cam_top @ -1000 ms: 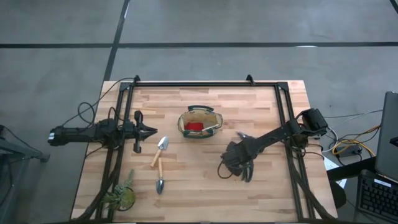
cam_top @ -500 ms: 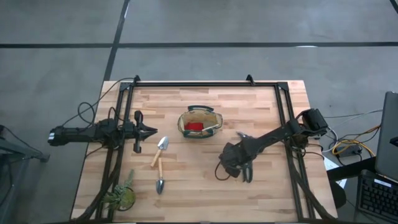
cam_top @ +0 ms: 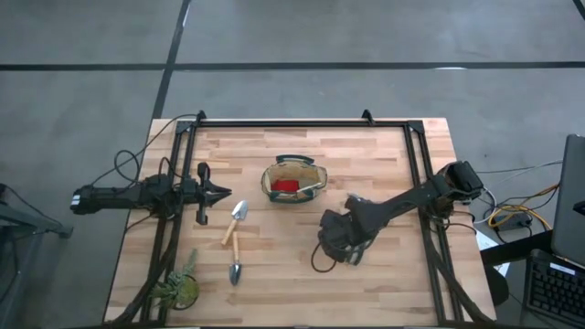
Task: Pick & Place Garden tools in Gardening bag
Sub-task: Put the bottom green shear scissors into the light brown gardening bag
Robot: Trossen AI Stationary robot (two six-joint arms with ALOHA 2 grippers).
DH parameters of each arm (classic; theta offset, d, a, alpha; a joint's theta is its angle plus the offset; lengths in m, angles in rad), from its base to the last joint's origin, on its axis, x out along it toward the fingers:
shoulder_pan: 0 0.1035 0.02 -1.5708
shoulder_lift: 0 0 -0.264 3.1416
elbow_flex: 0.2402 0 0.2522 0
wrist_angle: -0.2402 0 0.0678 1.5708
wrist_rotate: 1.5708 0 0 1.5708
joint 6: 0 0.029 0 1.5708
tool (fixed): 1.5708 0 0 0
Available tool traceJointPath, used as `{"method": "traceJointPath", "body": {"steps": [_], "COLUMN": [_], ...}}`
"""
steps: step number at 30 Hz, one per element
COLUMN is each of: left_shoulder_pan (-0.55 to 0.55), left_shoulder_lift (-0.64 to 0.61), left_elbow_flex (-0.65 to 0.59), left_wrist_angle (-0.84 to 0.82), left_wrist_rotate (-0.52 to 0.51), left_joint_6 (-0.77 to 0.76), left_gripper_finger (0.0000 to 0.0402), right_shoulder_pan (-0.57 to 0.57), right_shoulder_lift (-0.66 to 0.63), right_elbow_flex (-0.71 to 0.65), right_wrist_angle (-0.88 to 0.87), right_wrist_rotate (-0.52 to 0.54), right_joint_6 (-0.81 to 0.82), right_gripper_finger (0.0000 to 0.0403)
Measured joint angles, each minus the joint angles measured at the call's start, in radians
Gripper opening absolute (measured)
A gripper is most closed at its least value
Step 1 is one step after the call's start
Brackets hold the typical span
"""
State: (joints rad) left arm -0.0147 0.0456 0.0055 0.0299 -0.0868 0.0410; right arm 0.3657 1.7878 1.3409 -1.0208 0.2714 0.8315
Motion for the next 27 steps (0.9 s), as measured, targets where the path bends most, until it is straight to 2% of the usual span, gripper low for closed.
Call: {"method": "traceJointPath", "body": {"steps": [4, 8, 16, 27], "left_shoulder_pan": [0.0, 0.0, 0.0, 0.0], "left_shoulder_lift": [0.0, 0.0, 0.0, 0.0], "left_elbow_flex": [0.0, 0.0, 0.0, 0.0], "left_wrist_angle": [0.0, 0.0, 0.0, 0.0], "left_wrist_rotate": [0.0, 0.0, 0.0, 0.0], "left_joint_6": [0.0, 0.0, 0.0, 0.0], "left_gripper_finger": [0.0037, 0.0037, 0.0037, 0.0037], "right_shoulder_pan": [0.019, 0.025, 0.024, 0.004], "right_shoulder_lift": [-0.001, -0.001, 0.001, 0.003], "right_elbow_flex": [0.059, 0.077, -0.027, -0.175], "right_wrist_angle": [-0.082, -0.083, 0.085, 0.304], "right_wrist_rotate": [0.057, 0.013, -0.007, -0.018], "right_joint_6": [0.022, 0.038, 0.029, 0.033], "right_gripper_finger": [0.0008, 0.0008, 0.0015, 0.012]}}
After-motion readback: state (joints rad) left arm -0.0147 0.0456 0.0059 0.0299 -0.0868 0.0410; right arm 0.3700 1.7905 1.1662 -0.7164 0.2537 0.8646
